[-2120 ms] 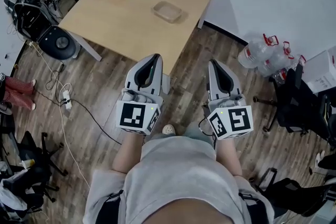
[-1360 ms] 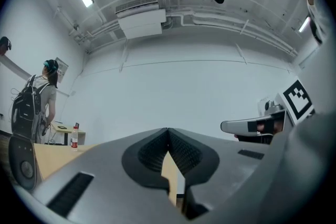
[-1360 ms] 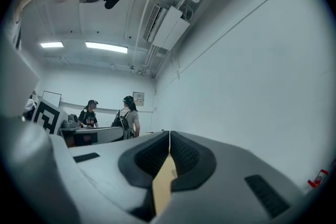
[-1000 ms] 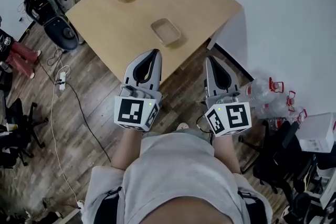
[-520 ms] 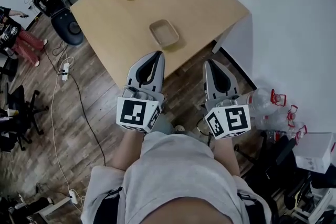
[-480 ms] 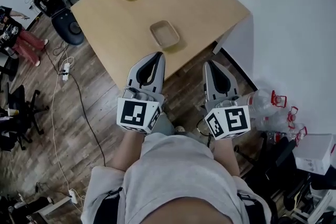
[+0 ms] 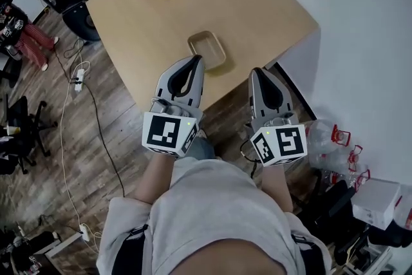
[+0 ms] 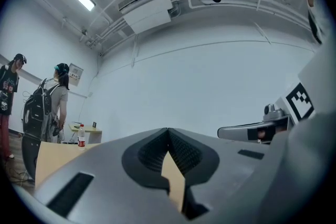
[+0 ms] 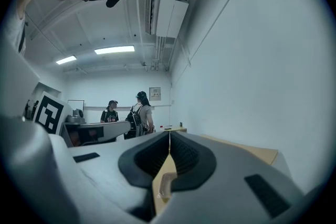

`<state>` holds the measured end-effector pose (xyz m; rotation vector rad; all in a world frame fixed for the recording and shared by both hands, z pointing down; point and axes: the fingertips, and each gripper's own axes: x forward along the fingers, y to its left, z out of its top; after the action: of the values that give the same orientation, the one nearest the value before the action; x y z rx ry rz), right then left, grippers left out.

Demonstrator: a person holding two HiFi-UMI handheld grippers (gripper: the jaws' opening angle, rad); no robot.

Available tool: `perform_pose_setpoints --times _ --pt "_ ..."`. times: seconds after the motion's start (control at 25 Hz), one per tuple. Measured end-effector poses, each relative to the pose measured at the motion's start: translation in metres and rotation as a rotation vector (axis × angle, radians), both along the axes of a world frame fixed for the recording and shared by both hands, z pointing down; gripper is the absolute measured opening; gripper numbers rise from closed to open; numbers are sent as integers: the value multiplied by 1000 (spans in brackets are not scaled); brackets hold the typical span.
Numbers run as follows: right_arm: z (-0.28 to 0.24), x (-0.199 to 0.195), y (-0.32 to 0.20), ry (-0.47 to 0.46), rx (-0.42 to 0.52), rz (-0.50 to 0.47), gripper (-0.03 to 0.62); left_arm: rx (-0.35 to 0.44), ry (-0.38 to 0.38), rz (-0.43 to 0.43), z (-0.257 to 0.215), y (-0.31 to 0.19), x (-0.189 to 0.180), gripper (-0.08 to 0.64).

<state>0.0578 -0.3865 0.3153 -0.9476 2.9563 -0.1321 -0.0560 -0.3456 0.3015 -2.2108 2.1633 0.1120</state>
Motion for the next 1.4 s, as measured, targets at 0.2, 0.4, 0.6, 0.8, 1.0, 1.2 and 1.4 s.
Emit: perform_pose_setpoints --times 0.2,0.4,0.6,0.8,1.0,1.2,1.4 --pt "1 -32 -29 16 6 -9 14 12 0 -13 -1 -25 -30 15" --pt "16 -58 -50 33 -13 -9 14 -4 3 -22 14 -41 -54 15" --pt "30 -76 -69 65 -56 -29 14 -19 14 -44 23 -48 -69 15" --pt "53 -94 -93 134 -107 -99 14 -37 34 -87 31 -62 -76 15" --pt "82 -116 -122 211 -159 -190 14 -48 40 -176 35 -82 -87 15" --pt "115 -136 -143 290 -224 -280 14 -59 55 -266 38 -93 -96 15" --pt "152 -149 -162 381 -295 -348 14 -84 75 -326 48 -102 -96 15"
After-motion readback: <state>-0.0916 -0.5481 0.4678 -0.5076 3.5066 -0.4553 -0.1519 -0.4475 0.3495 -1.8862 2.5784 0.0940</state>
